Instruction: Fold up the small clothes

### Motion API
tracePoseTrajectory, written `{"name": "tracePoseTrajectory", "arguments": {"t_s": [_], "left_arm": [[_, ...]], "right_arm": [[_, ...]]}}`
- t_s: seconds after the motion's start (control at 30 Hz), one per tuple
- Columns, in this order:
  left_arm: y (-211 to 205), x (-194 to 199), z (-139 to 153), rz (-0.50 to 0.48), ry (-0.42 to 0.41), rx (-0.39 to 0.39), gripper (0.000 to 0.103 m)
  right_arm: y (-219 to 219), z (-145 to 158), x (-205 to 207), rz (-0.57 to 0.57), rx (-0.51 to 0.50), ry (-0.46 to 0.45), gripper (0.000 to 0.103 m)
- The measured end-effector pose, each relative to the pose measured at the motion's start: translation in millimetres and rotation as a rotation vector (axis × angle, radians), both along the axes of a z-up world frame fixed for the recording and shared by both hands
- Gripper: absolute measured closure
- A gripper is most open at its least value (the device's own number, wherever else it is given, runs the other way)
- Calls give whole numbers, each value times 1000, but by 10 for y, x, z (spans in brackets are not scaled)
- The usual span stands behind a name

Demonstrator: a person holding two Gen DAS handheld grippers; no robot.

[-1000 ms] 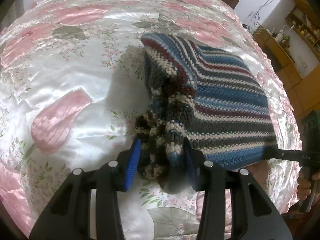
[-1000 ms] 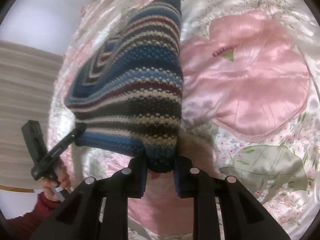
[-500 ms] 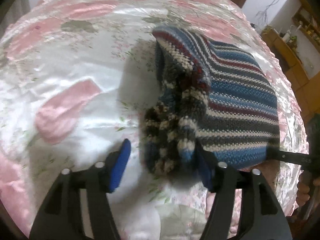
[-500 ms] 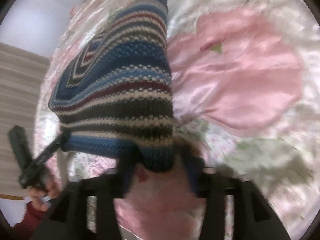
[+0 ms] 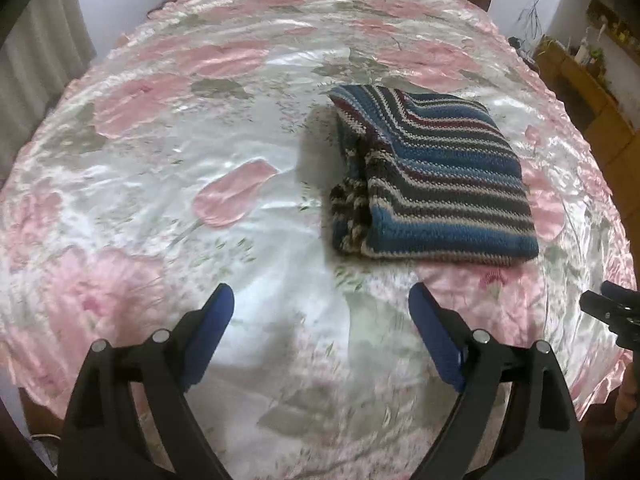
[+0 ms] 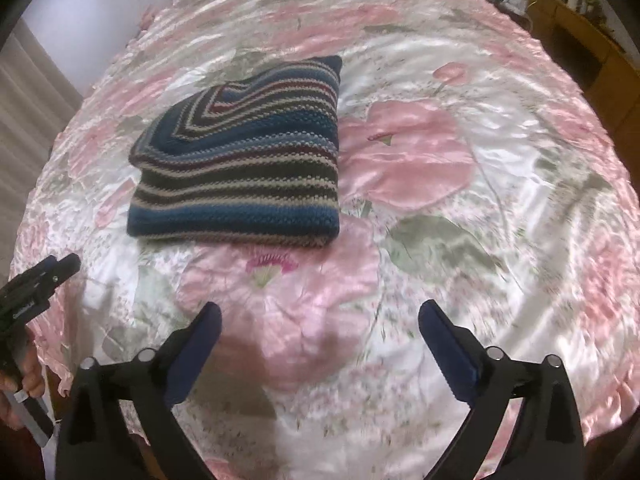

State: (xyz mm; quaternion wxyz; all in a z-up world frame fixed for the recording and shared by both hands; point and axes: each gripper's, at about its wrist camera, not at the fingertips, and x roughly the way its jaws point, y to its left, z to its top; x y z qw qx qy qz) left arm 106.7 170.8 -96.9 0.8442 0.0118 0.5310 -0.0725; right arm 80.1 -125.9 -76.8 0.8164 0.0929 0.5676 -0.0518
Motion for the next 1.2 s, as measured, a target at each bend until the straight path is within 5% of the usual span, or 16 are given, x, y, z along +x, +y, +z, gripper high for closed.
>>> {"name": "tracePoseTrajectory", "arguments": {"t_s": [0.57,1.2], "left_arm": [[51,-720,544,19,-49,13,13],[45,-1176,1013,8,-161,34,12]], "right_arm": [[360,560,-667,-6,-46,-67,4],[591,863,-952,-2,-63,-117,4]]}}
